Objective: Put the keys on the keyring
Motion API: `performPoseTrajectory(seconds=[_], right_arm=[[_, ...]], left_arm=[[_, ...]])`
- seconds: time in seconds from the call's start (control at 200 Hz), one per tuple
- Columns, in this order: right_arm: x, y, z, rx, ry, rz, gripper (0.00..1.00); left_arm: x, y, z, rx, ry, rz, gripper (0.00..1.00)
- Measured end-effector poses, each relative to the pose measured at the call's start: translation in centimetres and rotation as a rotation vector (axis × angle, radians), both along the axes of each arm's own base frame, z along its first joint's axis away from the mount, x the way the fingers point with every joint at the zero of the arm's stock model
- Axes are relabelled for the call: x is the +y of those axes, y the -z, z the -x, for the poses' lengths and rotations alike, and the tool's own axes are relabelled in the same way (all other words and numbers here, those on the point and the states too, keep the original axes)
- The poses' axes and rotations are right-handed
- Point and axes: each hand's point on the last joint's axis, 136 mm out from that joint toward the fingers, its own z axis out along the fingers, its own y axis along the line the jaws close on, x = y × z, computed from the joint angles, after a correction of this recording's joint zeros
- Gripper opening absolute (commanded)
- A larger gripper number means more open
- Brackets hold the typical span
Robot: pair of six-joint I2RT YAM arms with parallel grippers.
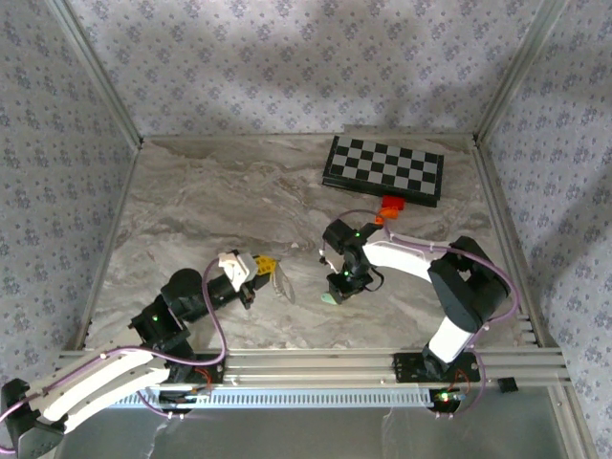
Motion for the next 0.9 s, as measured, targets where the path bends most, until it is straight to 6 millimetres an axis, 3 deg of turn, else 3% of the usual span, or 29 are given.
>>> performPoseTrajectory(seconds=[0.165, 0.7, 0.9], right_arm=[[-0.05, 0.28, 0.24, 0.008, -0.013, 0.009, 0.28], [0.0, 0.48, 0.53, 0.011, -0.039, 0.014, 0.02], [0.21, 0.38, 0.7, 0.003, -0.059, 0.008, 0.0]], left_arm=[[-0.02, 0.06, -0.03, 0.001, 0.0, -0.002, 0.0], [0.03, 0.07, -0.19, 0.001, -0.006, -0.002, 0.0], [0.04, 0.06, -0.2, 0.001, -0.006, -0.002, 0.0]])
